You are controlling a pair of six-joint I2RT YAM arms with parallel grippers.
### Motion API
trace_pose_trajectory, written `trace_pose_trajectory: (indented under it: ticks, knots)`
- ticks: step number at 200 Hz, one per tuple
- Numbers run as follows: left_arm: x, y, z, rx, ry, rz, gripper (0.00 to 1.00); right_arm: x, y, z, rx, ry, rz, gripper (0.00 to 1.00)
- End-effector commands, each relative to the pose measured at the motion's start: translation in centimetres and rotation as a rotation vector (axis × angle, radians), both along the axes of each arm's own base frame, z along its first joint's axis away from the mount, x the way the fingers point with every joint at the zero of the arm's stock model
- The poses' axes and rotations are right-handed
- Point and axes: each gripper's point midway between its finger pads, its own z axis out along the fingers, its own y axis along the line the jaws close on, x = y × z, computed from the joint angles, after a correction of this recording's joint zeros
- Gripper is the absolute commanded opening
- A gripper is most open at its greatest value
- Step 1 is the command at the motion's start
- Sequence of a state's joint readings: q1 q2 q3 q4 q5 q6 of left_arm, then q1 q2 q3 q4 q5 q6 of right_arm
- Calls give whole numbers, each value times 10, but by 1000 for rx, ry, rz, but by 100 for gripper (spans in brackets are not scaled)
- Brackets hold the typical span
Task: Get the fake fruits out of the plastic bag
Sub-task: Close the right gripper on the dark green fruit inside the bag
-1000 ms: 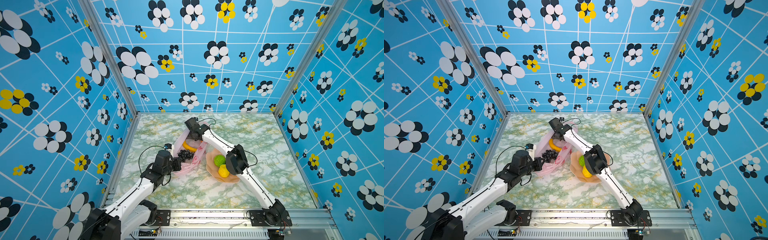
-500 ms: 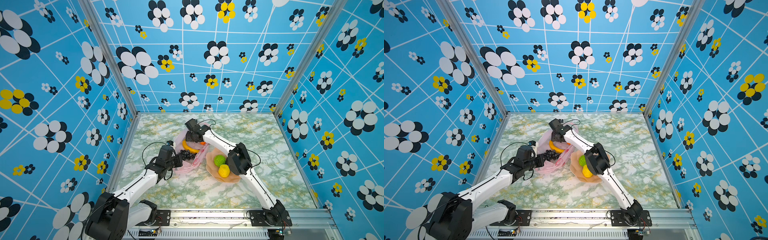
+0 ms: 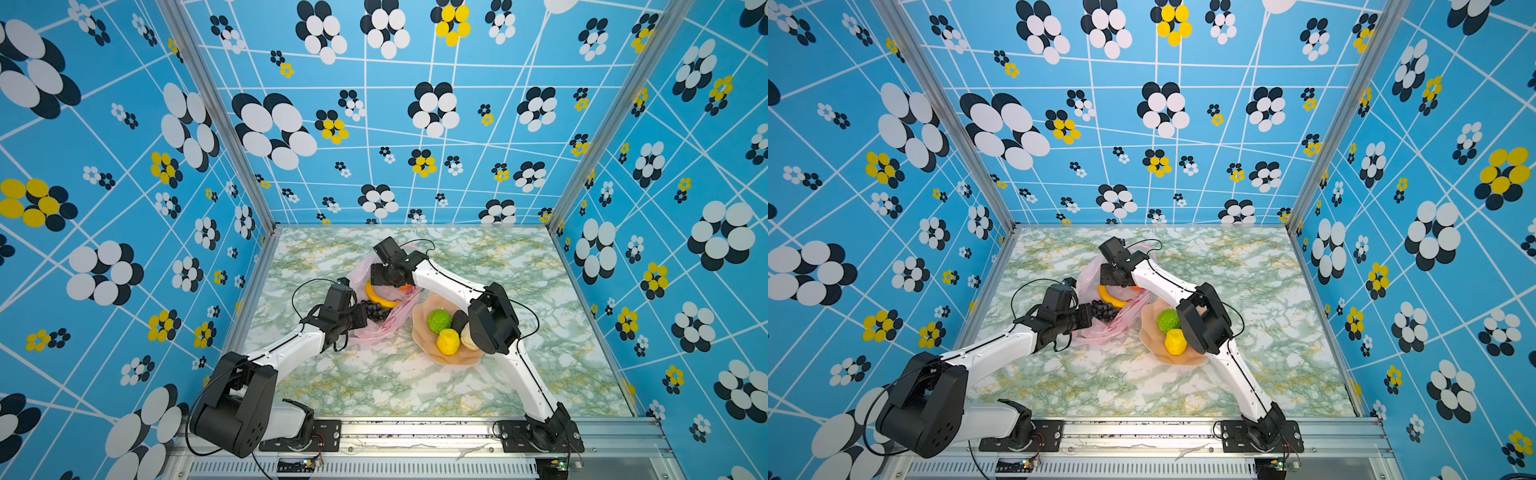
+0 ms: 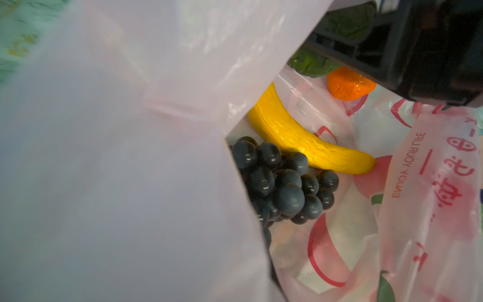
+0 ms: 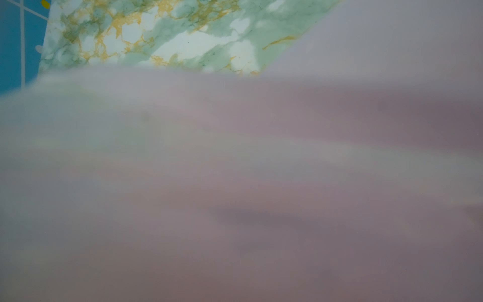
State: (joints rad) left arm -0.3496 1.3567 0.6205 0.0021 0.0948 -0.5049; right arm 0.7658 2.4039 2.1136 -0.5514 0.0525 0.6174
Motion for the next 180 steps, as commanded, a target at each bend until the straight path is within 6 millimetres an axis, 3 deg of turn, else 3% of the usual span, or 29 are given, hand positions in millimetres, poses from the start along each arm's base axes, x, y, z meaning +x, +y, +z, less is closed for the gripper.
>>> trace_pose_trajectory:
  ticks: [1, 33, 53, 85, 151, 180]
  knots:
    - [18, 9, 13, 28, -41, 45, 0, -13, 8, 18, 60, 0, 33, 71]
    - [21, 12, 8, 29, -54, 51, 0, -21, 0, -10, 9, 40, 23, 71]
    - [17, 13, 1, 23, -53, 46, 0, -17, -8, -33, -73, 52, 9, 72]
    - [12, 13, 3, 10, -74, 33, 0, -7, -10, -52, -144, 67, 4, 73]
    - [11, 10, 14, -7, -115, 16, 0, 6, -13, -59, -213, 49, -7, 85]
    - [12, 10, 15, -6, -120, 17, 0, 7, -15, -59, -233, 45, -11, 86]
